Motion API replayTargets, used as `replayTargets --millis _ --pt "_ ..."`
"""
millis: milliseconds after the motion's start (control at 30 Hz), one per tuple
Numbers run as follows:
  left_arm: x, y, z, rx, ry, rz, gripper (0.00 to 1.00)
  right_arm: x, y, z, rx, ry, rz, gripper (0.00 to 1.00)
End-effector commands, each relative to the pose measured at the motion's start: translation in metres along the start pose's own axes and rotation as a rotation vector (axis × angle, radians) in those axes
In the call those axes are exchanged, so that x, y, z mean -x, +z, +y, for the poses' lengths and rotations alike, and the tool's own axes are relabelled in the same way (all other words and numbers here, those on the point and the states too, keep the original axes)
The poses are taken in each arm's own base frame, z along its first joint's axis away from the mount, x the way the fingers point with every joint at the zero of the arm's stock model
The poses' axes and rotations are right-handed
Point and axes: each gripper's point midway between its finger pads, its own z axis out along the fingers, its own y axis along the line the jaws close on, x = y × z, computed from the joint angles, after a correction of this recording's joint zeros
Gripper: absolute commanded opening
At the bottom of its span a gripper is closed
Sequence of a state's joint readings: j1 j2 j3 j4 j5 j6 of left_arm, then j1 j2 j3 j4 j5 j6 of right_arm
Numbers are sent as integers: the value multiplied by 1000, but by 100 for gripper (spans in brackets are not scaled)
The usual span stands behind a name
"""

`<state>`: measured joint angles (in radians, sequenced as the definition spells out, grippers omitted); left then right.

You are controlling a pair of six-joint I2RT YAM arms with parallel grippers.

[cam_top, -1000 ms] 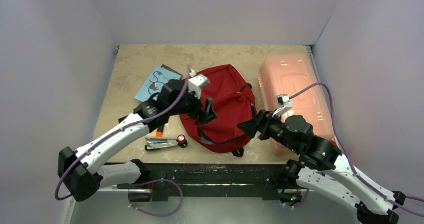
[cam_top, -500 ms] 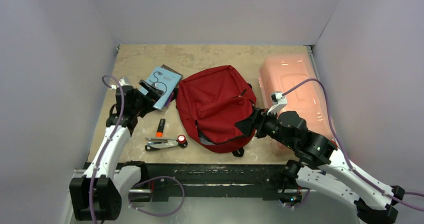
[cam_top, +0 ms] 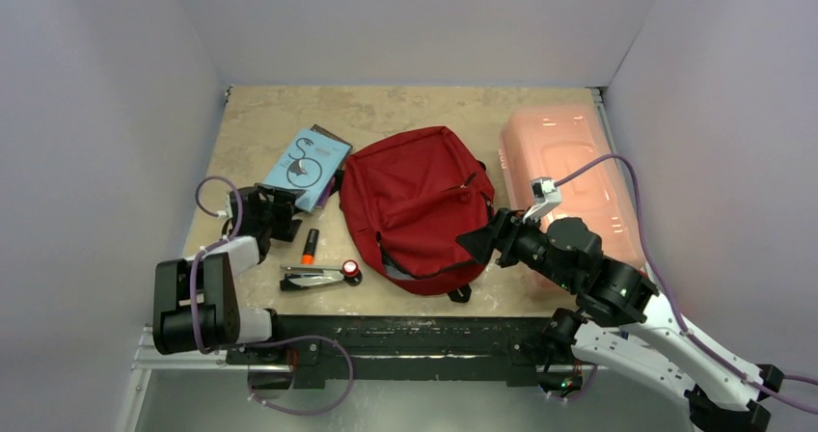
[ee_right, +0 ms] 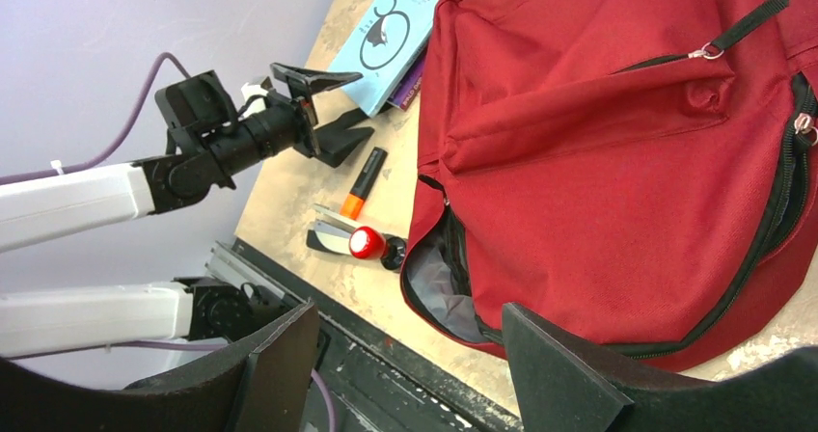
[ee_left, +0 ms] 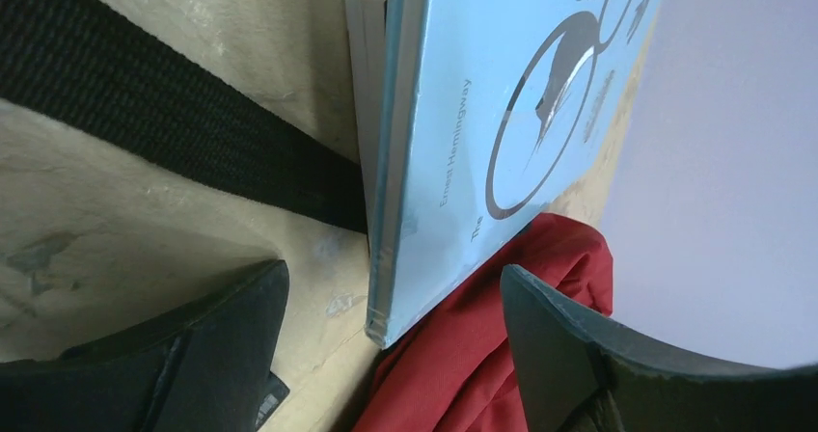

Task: Pack the student bag
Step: Pick up the book from the center of the board.

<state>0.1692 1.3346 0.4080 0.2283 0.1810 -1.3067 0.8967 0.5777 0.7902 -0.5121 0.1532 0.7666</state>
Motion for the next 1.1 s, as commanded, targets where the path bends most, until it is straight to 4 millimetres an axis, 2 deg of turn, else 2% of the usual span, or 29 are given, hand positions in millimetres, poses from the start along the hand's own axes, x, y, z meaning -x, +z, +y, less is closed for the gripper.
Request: replayTargets --millis 0,100,233,667,700,733,800,900,1067 --pt "9 4 -28 -161 -23 -41 75 15 -4 15 44 4 -36 73" --pt "12 11 -33 -222 -5 -56 66 19 -5 18 49 -3 -46 73" --pt "6 15 -24 -233 -15 -38 53 24 -6 22 56 -6 -58 73" --pt "10 7 -38 -322 -22 -63 30 24 -7 20 53 8 -67 73" --pt "9 7 -39 -329 -25 -58 24 25 -6 21 56 6 -65 73" --pt "8 6 -41 -340 -30 -54 14 24 -5 22 57 3 -61 73" --pt "7 4 -43 -363 -38 -52 4 23 -2 24 61 0 -52 73" --pt "9 -5 -52 -425 -50 -69 0 20 3 24 58 -4 -36 73" --pt "13 -23 -66 -501 -84 -90 0 14 8 23 61 -5 -18 72"
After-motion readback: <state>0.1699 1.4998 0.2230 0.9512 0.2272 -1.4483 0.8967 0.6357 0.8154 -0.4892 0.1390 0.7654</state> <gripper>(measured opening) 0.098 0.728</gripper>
